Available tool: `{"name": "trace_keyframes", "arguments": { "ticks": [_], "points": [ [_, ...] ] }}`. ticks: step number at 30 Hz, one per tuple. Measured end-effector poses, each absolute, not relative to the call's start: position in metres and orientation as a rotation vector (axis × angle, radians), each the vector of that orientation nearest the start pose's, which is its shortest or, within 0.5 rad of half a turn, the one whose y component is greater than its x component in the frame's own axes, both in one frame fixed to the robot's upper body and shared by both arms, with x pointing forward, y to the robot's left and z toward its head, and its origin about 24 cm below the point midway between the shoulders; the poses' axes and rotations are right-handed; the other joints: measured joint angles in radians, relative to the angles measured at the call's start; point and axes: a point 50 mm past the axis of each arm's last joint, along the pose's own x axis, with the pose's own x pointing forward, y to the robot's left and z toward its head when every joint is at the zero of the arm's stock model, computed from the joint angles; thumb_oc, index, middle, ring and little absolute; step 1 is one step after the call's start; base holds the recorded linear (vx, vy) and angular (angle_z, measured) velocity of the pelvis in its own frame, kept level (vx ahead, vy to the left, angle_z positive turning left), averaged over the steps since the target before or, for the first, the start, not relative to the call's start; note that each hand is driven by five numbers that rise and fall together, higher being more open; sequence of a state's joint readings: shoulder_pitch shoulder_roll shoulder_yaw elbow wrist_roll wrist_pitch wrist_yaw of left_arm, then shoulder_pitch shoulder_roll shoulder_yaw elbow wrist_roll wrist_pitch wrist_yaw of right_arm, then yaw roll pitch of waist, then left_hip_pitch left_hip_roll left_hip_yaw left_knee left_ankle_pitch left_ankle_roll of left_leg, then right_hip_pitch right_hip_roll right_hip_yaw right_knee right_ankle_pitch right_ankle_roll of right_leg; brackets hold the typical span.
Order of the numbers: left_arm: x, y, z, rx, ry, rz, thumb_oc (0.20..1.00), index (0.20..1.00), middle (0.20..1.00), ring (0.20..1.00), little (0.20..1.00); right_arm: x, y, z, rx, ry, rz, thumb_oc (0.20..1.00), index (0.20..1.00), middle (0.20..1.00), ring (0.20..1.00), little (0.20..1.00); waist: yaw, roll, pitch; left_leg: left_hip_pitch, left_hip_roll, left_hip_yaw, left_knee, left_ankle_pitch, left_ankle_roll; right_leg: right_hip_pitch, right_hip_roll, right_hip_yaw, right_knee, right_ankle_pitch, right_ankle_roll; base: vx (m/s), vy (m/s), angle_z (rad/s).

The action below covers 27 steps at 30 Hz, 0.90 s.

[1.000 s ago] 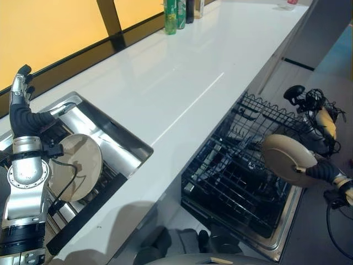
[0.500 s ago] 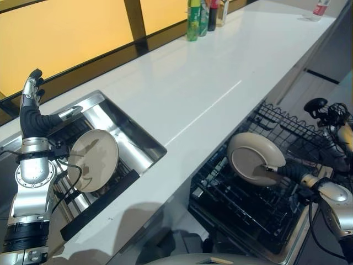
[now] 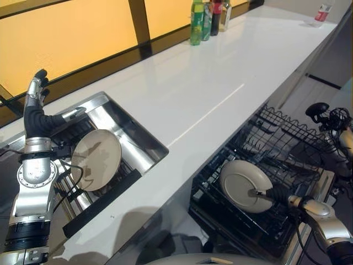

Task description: Pick up plates and place into dishwasher.

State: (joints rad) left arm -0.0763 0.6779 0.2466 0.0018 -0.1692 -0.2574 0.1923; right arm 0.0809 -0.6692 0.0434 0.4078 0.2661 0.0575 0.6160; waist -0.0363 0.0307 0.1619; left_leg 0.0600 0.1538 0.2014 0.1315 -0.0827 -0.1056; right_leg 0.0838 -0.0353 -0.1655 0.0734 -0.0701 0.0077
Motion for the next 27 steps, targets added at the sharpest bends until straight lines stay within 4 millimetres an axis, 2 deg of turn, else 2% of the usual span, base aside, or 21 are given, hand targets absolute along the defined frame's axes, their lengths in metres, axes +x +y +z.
{"name": "trace_keyframes", "arguments": {
  "ticks": [7,14,17,27],
  "points": [
    [0.250,0.305,0.168,0.483,-0.468,0.341,1.000,1.000,1.000,1.000,1.000,0.195,-0.291,-0.025,-0.315,0.673,0.470,0.200,0.200,0.200,0.200,0.200,0.002,0.000,-0.001,-0.002,0.000,-0.008,0.004,0.000,0.000,0.002,0.000,-0.006,0.000,0.000,0.000,0.01,-0.010,0.02],
    [0.254,0.299,0.161,0.481,-0.424,0.315,1.000,1.000,1.000,1.000,1.000,0.198,-0.286,-0.031,-0.604,0.774,0.584,0.200,0.200,0.200,0.200,0.200,0.009,0.000,-0.001,-0.003,0.000,-0.012,0.006,0.000,0.000,0.010,0.000,-0.010,-0.005,0.000,0.000,0.00,-0.003,0.00],
    [0.257,0.294,0.161,0.478,-0.421,0.296,1.000,1.000,1.000,1.000,1.000,0.197,-0.286,-0.034,-0.683,0.817,0.612,0.200,0.200,0.200,0.200,0.200,0.028,0.000,-0.001,-0.004,-0.001,-0.016,0.008,0.000,0.000,0.012,0.000,-0.012,-0.008,0.000,0.000,0.04,-0.015,0.03],
    [0.261,0.294,0.161,0.546,-0.368,0.269,1.000,1.000,1.000,1.000,1.000,0.205,-0.274,-0.040,-0.764,0.814,0.625,0.200,0.200,0.200,0.200,0.200,0.034,-0.005,0.006,-0.020,-0.003,-0.037,0.019,0.000,0.000,0.013,-0.001,-0.030,-0.014,0.000,0.000,0.03,0.008,0.06]
  ]
}}
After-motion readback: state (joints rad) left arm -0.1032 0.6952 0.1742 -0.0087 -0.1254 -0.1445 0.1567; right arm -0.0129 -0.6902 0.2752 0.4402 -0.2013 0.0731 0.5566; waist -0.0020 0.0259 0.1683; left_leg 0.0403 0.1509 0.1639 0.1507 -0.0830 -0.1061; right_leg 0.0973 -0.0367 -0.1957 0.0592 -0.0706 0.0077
